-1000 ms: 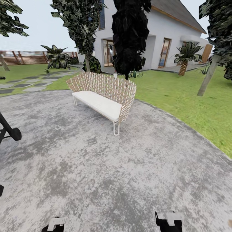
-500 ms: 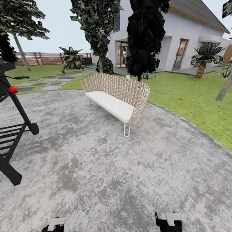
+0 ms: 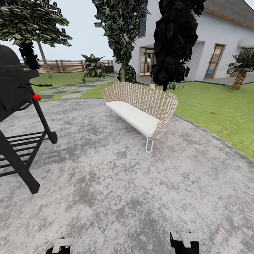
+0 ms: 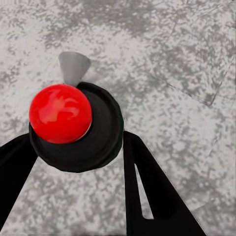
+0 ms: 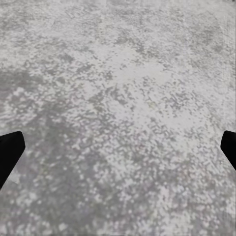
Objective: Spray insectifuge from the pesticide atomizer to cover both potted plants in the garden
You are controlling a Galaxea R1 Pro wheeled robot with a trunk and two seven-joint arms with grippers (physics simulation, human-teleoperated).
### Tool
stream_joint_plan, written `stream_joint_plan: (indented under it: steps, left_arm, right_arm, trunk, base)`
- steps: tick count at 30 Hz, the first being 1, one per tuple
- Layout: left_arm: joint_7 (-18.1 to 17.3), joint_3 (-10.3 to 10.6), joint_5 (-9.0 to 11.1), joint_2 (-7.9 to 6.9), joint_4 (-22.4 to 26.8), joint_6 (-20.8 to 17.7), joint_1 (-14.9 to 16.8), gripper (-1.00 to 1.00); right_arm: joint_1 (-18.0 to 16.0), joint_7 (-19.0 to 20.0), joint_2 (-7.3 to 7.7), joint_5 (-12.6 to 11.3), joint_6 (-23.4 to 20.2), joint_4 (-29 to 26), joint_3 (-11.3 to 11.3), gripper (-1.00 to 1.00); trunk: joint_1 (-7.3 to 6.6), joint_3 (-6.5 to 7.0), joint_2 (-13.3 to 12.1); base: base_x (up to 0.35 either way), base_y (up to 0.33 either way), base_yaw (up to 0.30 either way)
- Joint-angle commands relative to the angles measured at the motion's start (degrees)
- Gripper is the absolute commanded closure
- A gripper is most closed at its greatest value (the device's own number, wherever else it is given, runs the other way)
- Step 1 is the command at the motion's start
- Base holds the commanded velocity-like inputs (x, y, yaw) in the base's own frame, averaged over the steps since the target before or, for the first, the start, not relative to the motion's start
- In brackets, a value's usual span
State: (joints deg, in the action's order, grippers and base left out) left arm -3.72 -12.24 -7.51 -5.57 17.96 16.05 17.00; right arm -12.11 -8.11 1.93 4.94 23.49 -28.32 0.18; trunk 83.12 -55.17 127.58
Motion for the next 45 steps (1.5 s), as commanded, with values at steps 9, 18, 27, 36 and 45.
stream_joint_plan:
  steps: [9, 18, 27, 36, 45]
  left_arm:
    - [-0.4, -0.6, -0.5, 0.03, -1.0, 0.3, 0.1, 1.0]
    - [-0.4, -0.6, -0.5, 0.03, -1.2, 0.3, 0.1, 1.0]
    - [-0.4, -0.6, -0.5, 0.03, -1.2, 0.3, 0.1, 1.0]
    - [-0.4, -0.6, -0.5, 0.03, -1.2, 0.3, 0.1, 1.0]
    - [-0.4, -0.6, -0.6, 0.03, -1.2, 0.3, 0.1, 1.0]
  right_arm:
    - [0.0, -0.4, 0.01, 0.6, 0.1, 0.0, 0.1, -1.0]
    - [0.0, -0.4, 0.01, 0.6, 0.1, 0.0, 0.1, -1.0]
    - [0.0, -0.4, 0.01, 0.6, 0.1, 0.0, 0.1, -1.0]
    - [0.0, -0.4, 0.01, 0.6, 0.1, 0.0, 0.1, -1.0]
    - [0.0, -0.4, 0.01, 0.5, 0.1, 0.0, 0.0, -1.0]
  trunk:
    - [-0.01, 0.47, 0.0]
    - [-0.01, 0.98, 0.0]
    - [-0.01, 1.5, 0.0]
    - [-0.01, 2.01, 0.0]
    - [-0.01, 2.36, 0.0]
  base:
    - [0.003, 0.0, 0.223]
    - [0.252, 0.0, 0.222]
    - [0.338, 0.0, 0.221]
    - [0.34, 0.0, 0.22]
    - [0.34, 0.0, 0.136]
